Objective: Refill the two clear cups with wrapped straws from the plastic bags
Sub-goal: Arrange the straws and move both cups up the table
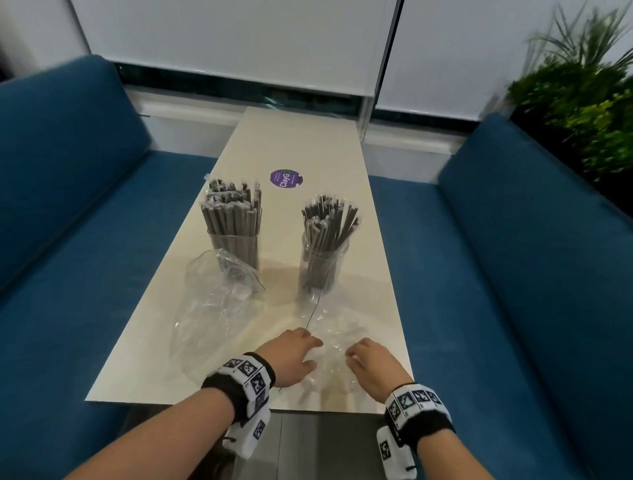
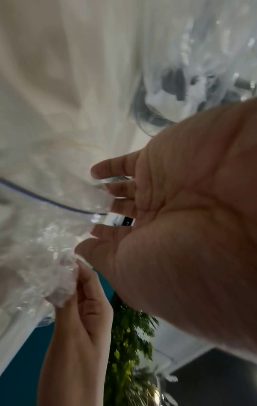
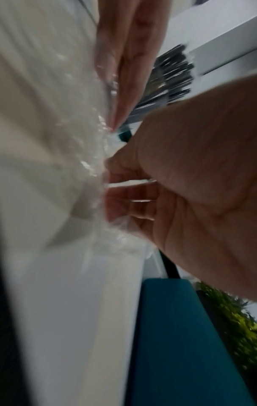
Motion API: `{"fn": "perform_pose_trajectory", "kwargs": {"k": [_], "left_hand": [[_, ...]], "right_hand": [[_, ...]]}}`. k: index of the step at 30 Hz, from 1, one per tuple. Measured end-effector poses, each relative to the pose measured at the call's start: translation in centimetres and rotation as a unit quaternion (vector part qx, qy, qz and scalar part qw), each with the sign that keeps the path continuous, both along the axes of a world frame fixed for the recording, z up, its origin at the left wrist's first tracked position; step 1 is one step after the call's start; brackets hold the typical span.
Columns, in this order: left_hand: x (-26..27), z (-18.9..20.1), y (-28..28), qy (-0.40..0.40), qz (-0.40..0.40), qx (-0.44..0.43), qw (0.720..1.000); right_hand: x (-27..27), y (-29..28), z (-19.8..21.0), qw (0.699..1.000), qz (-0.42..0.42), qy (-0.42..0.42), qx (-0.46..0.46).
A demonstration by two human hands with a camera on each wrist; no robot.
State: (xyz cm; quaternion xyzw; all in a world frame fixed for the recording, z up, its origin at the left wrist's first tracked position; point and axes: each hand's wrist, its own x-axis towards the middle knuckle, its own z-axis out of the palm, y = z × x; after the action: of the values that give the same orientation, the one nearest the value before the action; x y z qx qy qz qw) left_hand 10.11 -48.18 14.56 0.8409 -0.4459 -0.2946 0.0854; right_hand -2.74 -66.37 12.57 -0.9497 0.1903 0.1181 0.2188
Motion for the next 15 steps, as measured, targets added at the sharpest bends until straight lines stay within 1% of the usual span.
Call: {"fn": "perform_pose_trajectory", "kwargs": {"k": [2,5,7,8,10,11,13,15], "left_hand": [[0.4,2.0,0.7,-0.001,0.018,-0.053,0.998],[1.1,6.0,1.9,-0.022,0.047,-0.132,0.990],[2.1,8.7,1.9,-0.039,0.096,-0.188,0.977],[2.8,9.9,1.4,-0.045,0.135,-0.219,0.965],[5.0,11.5,-0.2,-0.038,0.215,-0.261,0.940],[6.3,11.8,-1.3,-0.026,0.241,-0.258,0.935],[9.1,12.0,-3.5,0.004,0.265,-0.222,0.938],[11.5,11.7,-5.5,0.022,0.268,-0.187,0.945]], "right_hand": [[-0.1,-0.7,1.8,0.998,-0.018,-0.052,0.009],[0.2,-2.1,5.5,0.983,-0.064,-0.170,0.019],[1.7,-3.4,7.8,0.964,-0.096,-0.243,0.047],[2.9,-4.1,8.7,0.957,-0.109,-0.259,0.068],[5.8,-5.6,10.4,0.957,-0.114,-0.247,0.103],[7.4,-6.1,11.2,0.961,-0.108,-0.222,0.124],[10.5,-6.6,12.4,0.972,-0.083,-0.164,0.148],[13.3,-6.8,13.1,0.981,-0.029,-0.140,0.128]]}}
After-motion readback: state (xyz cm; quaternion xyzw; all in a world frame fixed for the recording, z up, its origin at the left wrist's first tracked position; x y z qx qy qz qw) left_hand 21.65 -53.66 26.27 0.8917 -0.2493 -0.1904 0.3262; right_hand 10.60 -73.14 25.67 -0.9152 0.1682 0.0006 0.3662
